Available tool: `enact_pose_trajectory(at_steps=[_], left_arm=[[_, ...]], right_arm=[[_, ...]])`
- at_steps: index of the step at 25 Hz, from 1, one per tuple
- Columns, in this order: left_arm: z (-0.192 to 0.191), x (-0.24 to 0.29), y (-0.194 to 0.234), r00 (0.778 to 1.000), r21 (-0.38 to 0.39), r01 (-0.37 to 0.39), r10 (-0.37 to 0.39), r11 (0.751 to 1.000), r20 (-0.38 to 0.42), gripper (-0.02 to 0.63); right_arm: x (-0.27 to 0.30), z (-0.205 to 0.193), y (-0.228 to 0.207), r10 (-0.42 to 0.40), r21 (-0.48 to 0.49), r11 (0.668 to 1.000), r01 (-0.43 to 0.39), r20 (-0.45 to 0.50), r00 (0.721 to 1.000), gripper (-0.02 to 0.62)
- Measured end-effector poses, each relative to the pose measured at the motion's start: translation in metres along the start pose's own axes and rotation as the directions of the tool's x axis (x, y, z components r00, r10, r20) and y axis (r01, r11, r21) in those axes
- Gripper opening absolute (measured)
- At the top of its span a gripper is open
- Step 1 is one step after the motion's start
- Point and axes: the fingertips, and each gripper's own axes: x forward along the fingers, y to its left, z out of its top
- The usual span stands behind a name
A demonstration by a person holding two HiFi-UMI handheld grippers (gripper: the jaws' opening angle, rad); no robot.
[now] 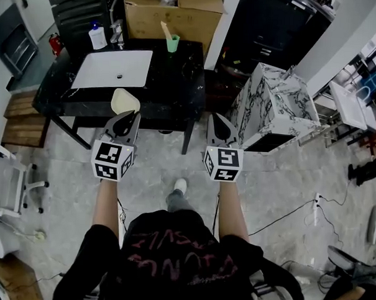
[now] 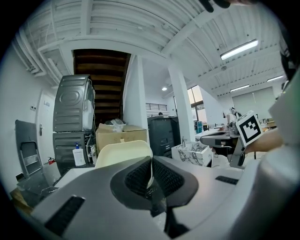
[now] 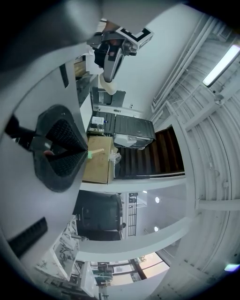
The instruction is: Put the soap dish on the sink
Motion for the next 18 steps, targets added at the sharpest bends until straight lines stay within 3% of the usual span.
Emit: enact_pose_trajectory(at_steps=[18], left_arm=[[0.018,0.18,0.043,0.996,0.0,-0.049,0.049,0.999,-0.079,0.025]], right_arm=[[0.174,-0.005,-0.093,0.085,0.012,0.996,-0.084,-0.033,0.996,0.014]])
